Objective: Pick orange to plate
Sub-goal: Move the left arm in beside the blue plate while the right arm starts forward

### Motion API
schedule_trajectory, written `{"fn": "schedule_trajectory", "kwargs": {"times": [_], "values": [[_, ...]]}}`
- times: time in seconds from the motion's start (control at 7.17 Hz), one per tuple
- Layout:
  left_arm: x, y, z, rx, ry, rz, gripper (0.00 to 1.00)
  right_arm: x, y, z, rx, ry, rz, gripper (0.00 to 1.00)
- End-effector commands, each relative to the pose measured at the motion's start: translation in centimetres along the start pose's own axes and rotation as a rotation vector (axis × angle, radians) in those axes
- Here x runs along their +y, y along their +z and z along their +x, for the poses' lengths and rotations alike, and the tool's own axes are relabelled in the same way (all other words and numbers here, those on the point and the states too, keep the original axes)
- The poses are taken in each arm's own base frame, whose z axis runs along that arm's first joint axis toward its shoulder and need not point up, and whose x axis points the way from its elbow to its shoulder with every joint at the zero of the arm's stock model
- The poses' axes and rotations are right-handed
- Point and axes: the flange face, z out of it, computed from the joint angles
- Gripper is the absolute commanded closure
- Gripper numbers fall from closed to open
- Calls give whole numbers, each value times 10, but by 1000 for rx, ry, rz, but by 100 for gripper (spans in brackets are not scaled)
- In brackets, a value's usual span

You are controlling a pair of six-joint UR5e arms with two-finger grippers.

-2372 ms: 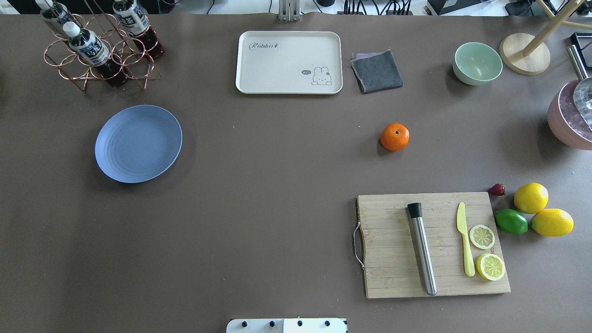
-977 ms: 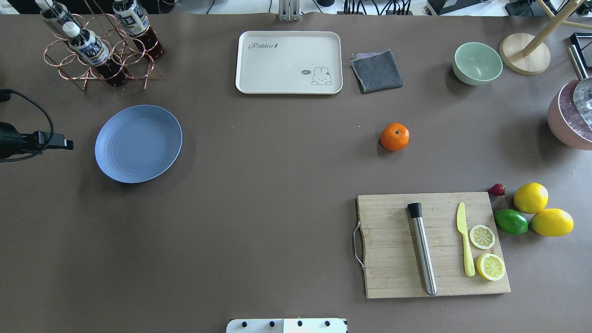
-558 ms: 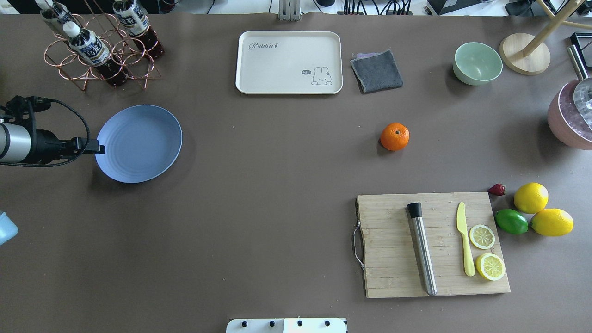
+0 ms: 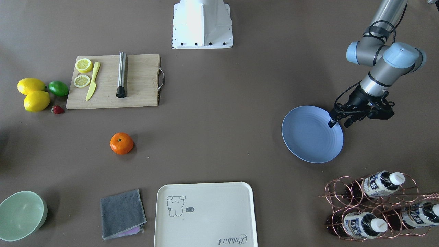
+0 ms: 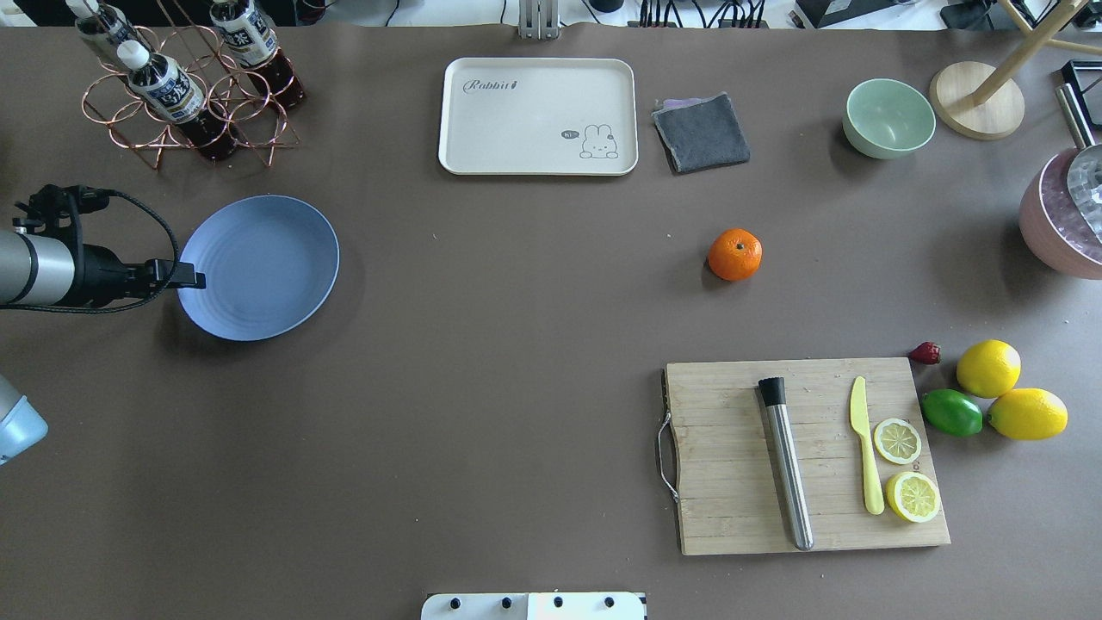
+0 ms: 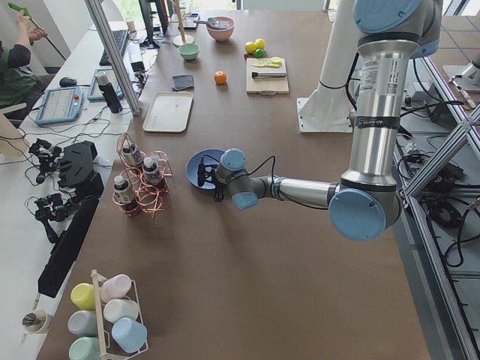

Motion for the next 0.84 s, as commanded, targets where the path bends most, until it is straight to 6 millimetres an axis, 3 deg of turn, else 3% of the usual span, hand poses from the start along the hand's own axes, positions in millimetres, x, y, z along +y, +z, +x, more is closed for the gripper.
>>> {"fn": "schedule_trajectory", "kwargs": {"times": [0.0,0.42,0.56,0.7], "values": [[3,7,16,14,0,-12,100,0,-1,-1,1,-2,2,0],[1,0,20,32,-1,-41,100,0,-1,-1,1,-1,1,0],[-17,-19,19,63,-29,-75,100,0,-1,-1,1,-1,1,0],[-38,-44,32,88,-54,-93,100,0,-3,-3,1,-8,8,0]]}}
